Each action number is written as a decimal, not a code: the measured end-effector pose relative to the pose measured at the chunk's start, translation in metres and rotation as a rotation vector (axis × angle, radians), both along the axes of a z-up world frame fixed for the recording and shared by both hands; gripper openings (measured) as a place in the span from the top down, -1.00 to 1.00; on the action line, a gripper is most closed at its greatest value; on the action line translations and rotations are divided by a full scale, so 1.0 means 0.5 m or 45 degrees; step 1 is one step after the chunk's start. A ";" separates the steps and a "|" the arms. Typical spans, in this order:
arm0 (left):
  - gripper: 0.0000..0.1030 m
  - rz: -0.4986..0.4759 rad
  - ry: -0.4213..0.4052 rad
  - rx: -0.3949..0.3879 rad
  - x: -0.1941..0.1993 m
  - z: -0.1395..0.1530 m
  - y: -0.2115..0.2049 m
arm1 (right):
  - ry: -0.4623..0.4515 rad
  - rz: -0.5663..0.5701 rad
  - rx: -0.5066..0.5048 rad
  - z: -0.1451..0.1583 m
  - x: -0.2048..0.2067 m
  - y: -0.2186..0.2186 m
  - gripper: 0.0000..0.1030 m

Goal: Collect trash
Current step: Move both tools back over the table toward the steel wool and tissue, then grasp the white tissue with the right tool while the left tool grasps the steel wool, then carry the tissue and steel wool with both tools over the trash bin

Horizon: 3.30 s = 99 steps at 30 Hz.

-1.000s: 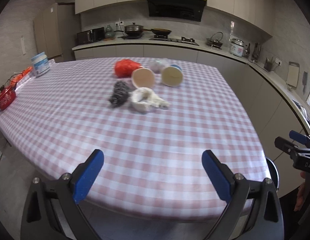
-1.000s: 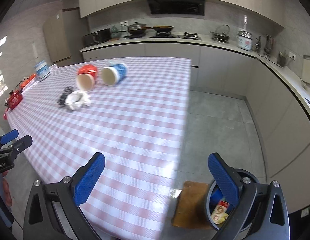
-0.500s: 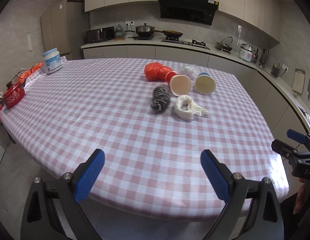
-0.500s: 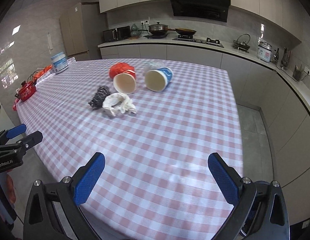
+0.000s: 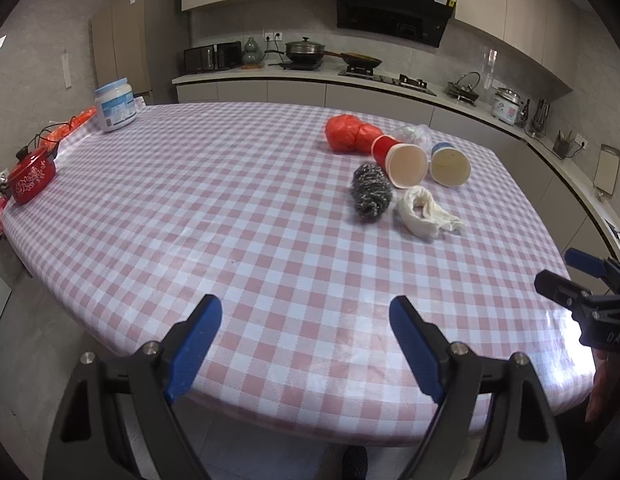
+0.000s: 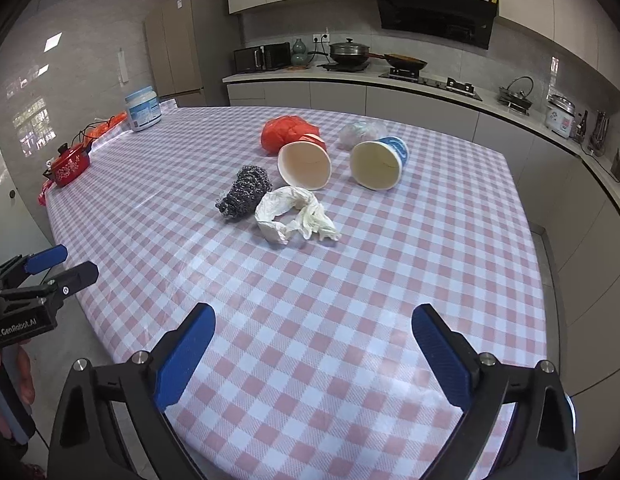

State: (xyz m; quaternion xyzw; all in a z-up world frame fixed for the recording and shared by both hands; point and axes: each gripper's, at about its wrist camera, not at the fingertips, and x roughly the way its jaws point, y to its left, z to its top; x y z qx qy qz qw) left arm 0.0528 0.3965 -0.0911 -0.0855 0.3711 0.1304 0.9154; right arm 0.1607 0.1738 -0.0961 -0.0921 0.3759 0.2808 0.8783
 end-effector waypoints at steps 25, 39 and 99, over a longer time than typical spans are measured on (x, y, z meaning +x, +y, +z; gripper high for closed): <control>-0.68 -0.080 0.081 -0.018 0.283 -0.061 -0.006 | 0.204 0.102 -0.027 -0.142 0.319 0.129 -0.07; -0.13 -0.149 0.079 -0.154 0.360 -0.089 -0.017 | 0.205 0.209 0.087 -0.106 0.355 0.111 0.23; 0.26 -0.363 -0.065 -0.049 0.097 0.051 -0.192 | -0.061 -0.071 0.041 0.040 0.037 -0.126 0.59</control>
